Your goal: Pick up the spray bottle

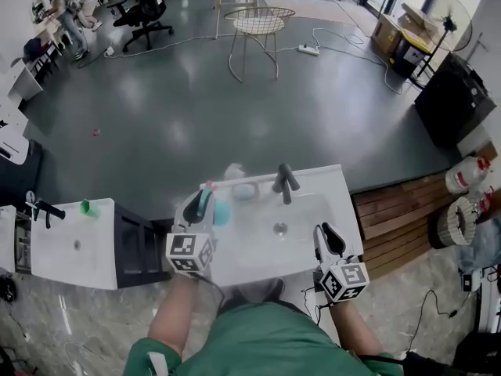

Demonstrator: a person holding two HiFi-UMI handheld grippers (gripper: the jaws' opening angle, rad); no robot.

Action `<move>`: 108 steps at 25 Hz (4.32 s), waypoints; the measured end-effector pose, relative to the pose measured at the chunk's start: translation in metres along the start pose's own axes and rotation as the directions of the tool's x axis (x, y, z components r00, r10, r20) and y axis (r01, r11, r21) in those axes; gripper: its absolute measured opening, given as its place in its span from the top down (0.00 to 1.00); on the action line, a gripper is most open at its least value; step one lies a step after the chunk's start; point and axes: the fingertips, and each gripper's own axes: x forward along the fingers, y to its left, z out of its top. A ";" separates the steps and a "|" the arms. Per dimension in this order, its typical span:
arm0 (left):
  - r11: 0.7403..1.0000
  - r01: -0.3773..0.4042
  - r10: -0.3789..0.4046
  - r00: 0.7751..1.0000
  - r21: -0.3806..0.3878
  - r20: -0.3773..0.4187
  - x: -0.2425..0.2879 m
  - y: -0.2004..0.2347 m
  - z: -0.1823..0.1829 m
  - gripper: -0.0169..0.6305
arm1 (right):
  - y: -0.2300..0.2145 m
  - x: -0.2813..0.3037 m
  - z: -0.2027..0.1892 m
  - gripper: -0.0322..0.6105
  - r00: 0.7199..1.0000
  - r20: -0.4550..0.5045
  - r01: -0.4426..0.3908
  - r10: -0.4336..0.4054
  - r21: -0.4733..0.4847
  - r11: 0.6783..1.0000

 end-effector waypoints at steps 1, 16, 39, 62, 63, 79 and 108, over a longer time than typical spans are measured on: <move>1.000 0.000 0.000 1.000 -0.001 0.003 -0.004 -0.002 0.003 0.85 | 0.001 -0.001 0.002 0.84 1.000 0.005 -0.003 0.003 -0.003 1.000; 0.998 0.065 -0.065 0.997 -0.001 0.039 -0.027 -0.042 0.050 0.85 | 0.005 -0.006 0.041 0.84 0.996 0.078 -0.040 0.041 -0.017 0.999; 0.980 0.194 -0.199 0.973 0.049 0.121 -0.012 -0.099 0.100 0.85 | -0.023 -0.024 0.071 0.86 0.985 0.174 0.010 -0.006 -0.024 1.000; 0.984 0.179 -0.180 0.977 0.022 0.116 -0.013 -0.089 0.089 0.85 | -0.020 -0.018 0.066 0.86 0.988 0.156 -0.003 0.007 -0.026 1.000; 0.984 0.179 -0.181 0.977 0.023 0.115 -0.013 -0.090 0.089 0.85 | -0.021 -0.018 0.067 0.86 0.988 0.156 -0.001 0.005 -0.025 1.000; 0.982 0.187 -0.189 0.975 0.023 0.115 -0.012 -0.092 0.090 0.85 | -0.021 -0.022 0.067 0.86 0.987 0.162 0.006 -0.002 -0.027 1.000; 0.979 0.203 -0.205 0.973 0.027 0.108 -0.012 -0.091 0.090 0.85 | -0.016 -0.021 0.065 0.88 0.989 0.149 0.004 0.001 -0.037 0.999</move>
